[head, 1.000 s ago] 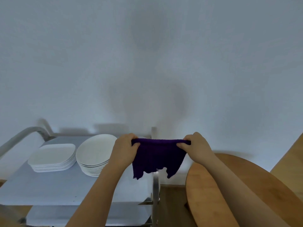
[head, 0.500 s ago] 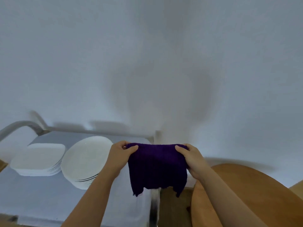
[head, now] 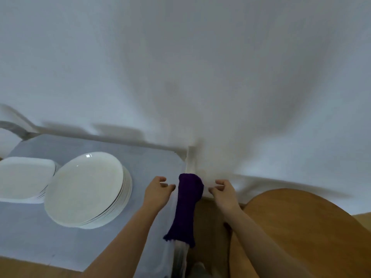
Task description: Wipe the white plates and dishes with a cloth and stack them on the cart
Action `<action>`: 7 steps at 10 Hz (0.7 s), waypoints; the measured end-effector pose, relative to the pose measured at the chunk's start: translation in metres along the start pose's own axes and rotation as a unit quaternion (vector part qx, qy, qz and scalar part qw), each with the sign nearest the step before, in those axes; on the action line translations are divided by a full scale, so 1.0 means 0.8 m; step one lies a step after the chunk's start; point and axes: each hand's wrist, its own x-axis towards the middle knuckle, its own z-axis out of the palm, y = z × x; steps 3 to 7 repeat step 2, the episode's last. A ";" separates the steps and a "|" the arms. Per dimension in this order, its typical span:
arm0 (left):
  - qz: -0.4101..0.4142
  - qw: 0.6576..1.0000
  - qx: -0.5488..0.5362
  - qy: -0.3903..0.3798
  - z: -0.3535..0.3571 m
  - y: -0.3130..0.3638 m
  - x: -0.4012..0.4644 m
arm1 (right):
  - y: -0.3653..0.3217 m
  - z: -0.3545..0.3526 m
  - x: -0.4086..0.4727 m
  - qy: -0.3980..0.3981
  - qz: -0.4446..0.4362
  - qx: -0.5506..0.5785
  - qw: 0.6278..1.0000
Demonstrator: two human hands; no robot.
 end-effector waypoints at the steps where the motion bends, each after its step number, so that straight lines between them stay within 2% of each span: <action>1: 0.024 1.000 0.000 -0.005 -0.006 -0.003 -0.004 | 0.000 0.001 -0.009 0.027 -0.050 -0.034 0.998; 2: 0.072 0.996 0.056 -0.020 -0.023 -0.005 -0.021 | -0.008 0.008 -0.039 0.043 -0.120 -0.084 0.988; 7: 0.072 0.996 0.056 -0.020 -0.023 -0.005 -0.021 | -0.008 0.008 -0.039 0.043 -0.120 -0.084 0.988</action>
